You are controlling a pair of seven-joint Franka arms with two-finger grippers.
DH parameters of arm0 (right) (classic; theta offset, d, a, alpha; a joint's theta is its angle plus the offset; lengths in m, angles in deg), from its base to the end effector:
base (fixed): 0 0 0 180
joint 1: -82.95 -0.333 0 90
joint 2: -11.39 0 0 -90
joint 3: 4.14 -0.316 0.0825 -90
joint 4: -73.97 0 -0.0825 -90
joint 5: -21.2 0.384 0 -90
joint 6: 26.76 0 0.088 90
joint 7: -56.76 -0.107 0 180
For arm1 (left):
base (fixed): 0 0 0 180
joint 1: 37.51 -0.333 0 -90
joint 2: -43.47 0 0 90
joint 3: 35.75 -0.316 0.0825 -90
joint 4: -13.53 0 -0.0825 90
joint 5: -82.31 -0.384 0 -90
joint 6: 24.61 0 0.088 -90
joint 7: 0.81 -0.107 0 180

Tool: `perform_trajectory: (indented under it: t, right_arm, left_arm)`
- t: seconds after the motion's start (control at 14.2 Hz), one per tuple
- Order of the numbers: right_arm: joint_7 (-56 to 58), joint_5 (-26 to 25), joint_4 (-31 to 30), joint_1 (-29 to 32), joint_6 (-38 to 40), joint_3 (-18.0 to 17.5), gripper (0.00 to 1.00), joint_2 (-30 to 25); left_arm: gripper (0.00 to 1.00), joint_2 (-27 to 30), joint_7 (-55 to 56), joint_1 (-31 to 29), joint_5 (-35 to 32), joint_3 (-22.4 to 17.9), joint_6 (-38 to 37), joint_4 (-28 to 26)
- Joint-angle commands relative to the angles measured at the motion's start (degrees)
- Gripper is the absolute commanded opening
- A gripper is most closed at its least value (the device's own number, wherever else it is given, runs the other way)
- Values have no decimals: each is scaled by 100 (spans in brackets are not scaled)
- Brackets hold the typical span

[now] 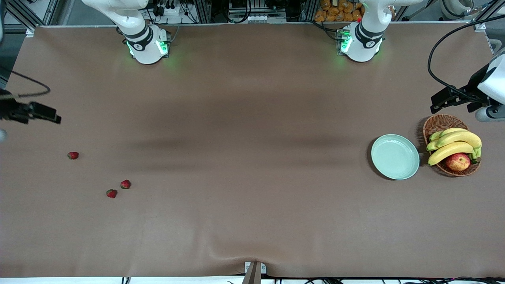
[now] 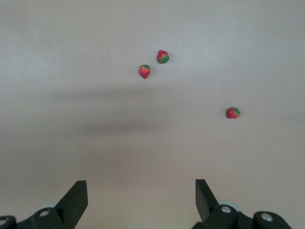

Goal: Collect all strawberries into plate
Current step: 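Reach the right gripper down and grasp the nearest red strawberry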

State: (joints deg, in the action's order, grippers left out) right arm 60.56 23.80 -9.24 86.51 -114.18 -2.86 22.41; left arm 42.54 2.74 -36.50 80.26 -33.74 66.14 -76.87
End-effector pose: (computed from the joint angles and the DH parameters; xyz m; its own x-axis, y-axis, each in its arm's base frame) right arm 0.6035 -0.0448 0.5648 0.9932 -0.0157 -0.1155 -0.0214 -0.9986 -0.0487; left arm 0.5598 -0.0256 0.6134 0.9999 0.0087 -0.0079 0.0085 -0.9993 -0.0358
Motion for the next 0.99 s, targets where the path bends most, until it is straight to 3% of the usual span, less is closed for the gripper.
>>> perform_trajectory:
  t: [0.0,0.64,0.92]
  right_arm:
    - [-64,118,129,-154,-291,-57,100,618]
    - [-12,320,120,-524,-1881,-57,100,2237]
    - [-55,514,77,-523,-2189,-40,100,2773]
  left_arm:
    - [100,31,93,-13,118,54,-57,13]
    - [100,-12,6,-30,100,54,-22,40]
    - [100,-21,-29,-48,109,54,4,40]
